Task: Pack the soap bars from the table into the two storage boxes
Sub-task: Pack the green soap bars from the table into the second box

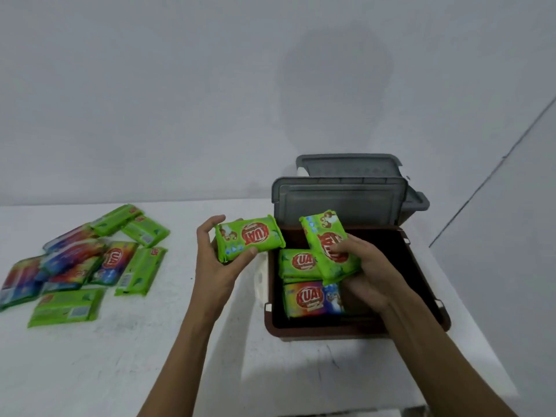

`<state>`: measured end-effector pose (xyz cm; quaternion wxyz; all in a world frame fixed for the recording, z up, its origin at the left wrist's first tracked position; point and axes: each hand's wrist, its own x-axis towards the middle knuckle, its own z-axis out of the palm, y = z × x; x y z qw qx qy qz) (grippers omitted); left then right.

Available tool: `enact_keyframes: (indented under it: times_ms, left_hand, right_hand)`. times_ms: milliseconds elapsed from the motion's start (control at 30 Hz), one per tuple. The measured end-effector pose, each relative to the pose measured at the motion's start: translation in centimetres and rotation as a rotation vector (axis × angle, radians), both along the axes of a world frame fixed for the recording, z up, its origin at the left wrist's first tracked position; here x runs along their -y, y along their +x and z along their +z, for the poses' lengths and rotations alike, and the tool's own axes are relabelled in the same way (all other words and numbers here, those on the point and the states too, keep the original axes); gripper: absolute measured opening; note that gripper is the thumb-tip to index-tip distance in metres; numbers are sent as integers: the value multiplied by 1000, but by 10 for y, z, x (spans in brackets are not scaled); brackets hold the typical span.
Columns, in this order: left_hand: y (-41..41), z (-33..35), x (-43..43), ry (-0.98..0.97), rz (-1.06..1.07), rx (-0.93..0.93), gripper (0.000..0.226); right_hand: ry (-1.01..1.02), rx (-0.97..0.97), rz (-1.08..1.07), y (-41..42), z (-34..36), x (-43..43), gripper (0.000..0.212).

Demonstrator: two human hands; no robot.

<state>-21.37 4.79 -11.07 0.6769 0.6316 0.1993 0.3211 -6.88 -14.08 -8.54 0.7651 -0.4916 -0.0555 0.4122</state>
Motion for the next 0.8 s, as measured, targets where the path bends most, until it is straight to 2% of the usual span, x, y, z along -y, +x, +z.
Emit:
enact_keyframes:
  times_ms: [233,333,400,700,800]
  left_hand:
    - [15,-6,22,-61,56,3,67]
    - [20,-10,23,-91,70,10,67]
    - [21,-14,25,-110,80,11,67]
    - [30,-14,20,-125,124,21,67]
    - [31,-15,20,-127,112,22,67]
  right_hand:
    - [-167,223,-162,16,-11,13,37]
    - [-207,371,-203,21,-17,18,58]
    - [-227,400,-151,22,-24,18,64]
    - [-277,359,-61,19,-46,-3,36]
    - [-433,565,5,22,-48,-3,30]
